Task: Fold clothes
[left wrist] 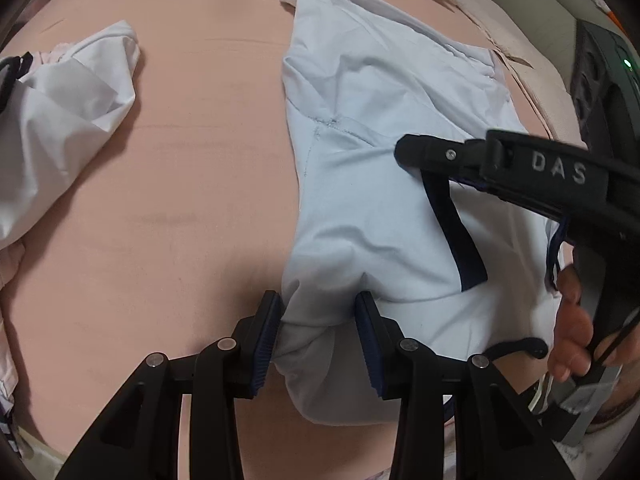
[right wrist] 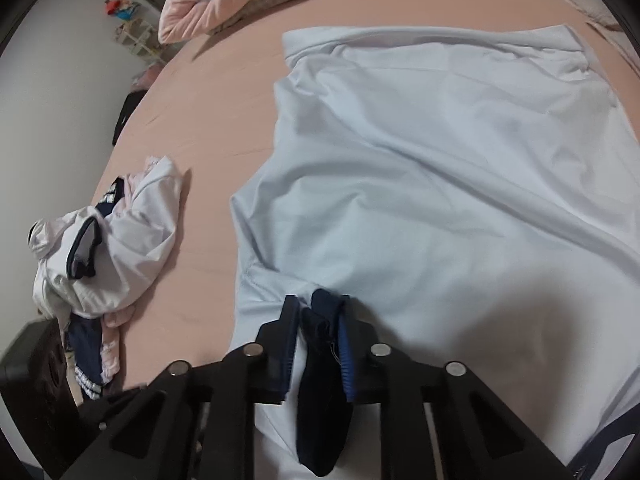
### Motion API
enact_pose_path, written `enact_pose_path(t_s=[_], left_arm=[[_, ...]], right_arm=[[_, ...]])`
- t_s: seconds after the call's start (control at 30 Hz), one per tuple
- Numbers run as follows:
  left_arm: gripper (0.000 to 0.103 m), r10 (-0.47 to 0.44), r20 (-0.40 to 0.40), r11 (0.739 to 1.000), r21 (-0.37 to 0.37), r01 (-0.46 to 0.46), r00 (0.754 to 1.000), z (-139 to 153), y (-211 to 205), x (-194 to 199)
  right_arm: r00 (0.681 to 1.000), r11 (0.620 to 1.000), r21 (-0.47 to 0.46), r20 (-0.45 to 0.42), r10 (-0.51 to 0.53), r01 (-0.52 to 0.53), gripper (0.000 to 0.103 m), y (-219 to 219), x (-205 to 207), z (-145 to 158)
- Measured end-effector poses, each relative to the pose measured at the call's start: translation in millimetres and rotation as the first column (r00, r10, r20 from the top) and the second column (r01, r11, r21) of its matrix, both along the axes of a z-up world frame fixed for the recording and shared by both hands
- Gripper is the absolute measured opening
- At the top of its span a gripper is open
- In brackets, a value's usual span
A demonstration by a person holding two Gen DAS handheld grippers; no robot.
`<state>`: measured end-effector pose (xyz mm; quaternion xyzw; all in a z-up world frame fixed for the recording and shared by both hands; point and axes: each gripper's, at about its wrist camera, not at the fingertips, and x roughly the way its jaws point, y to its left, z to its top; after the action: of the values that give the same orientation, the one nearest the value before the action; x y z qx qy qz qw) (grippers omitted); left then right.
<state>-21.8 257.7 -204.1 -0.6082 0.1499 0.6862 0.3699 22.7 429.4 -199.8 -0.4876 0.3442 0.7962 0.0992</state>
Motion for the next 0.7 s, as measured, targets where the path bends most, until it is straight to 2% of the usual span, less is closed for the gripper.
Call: enact_pose_path(t_s=[0.23,0.43,0.5,0.53,0.57,0.63,0.7], left_arm=[[0.035,-0.03,-0.031,1.0,-0.008,0.029,0.999,-3,0,9],[0.036,-0.024,-0.017,1.0,-0.019,0.024,1.0,0,2,8],[0.036,-0.026,-0.035,0.999,-0.022,0.025,0.999,6,5,9],[0.036,-0.029,-0.05,0.999,-0.018,0.028,0.998,10,5,10],[0.036,-0.033,-0.062,0.999,0.0,0.033,0.998,16,6,12],[0.036,-0.042,-0.087,0.998,0.036,0.046,0.995,27,6,16],[0.038,-0.037,-0.105,0.997,0.069,0.044,0.994,39,7,20]], right_arm=[[1.0,1.0,0.031,0.027,0.001,-0.001,0.013,2,0,2],[0.997,0.999,0.052,0.07,0.01,-0.013,0.015,4,0,6],[0.996,0.998,0.059,0.084,0.012,-0.017,0.022,5,0,7],[0.995,0.997,0.074,0.095,0.017,-0.024,0.034,3,0,9],[0.994,0.995,0.094,0.105,0.023,-0.033,0.051,2,1,12],[0.994,0.989,0.145,0.104,0.021,-0.036,0.063,-1,5,24],[0.996,0.983,0.182,0.086,0.016,-0.031,0.067,-4,10,37]])
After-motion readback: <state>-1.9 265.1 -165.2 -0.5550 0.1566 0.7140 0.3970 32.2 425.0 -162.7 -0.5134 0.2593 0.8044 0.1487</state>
